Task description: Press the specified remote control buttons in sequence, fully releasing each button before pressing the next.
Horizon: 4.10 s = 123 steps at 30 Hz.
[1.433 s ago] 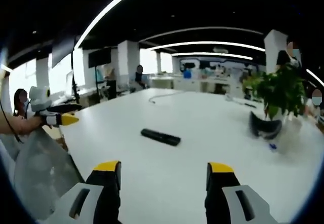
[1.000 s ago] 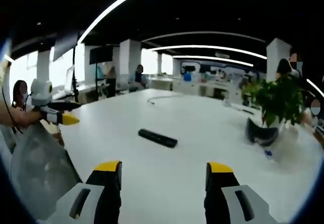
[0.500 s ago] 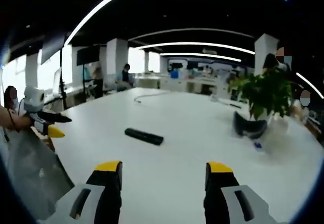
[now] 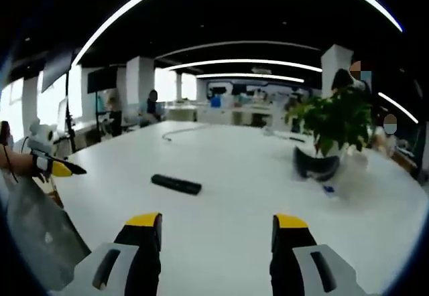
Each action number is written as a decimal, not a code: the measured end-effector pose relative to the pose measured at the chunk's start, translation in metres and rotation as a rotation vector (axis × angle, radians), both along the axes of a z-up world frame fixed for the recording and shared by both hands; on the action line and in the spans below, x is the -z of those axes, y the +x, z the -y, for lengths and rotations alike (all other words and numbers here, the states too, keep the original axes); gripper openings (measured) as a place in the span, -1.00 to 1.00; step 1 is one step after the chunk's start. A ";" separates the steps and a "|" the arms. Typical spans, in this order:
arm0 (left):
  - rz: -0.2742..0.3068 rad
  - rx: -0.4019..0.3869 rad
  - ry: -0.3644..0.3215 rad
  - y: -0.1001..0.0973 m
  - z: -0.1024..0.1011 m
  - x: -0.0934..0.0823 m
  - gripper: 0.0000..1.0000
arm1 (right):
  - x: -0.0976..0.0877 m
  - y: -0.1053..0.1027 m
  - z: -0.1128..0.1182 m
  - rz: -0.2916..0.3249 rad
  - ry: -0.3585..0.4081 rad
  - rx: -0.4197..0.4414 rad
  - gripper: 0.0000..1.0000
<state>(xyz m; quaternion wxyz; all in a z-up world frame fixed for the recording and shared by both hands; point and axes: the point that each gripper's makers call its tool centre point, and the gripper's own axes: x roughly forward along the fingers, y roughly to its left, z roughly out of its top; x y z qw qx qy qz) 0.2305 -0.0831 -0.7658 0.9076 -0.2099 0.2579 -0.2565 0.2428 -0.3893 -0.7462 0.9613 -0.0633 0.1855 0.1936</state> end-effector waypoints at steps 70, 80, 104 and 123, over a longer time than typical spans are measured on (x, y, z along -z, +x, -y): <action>0.044 0.752 0.724 0.151 0.089 0.104 0.59 | 0.005 -0.001 0.010 -0.030 0.003 0.031 0.16; 0.116 1.009 0.814 0.158 0.110 0.098 0.42 | 0.006 -0.001 0.010 -0.035 0.006 0.029 0.13; 0.060 1.106 0.829 0.164 0.110 0.100 -0.52 | 0.009 -0.002 0.006 -0.044 0.004 0.008 -0.02; 0.067 1.206 0.877 0.134 0.108 0.100 -0.52 | 0.008 -0.003 0.005 -0.041 0.007 0.000 -0.06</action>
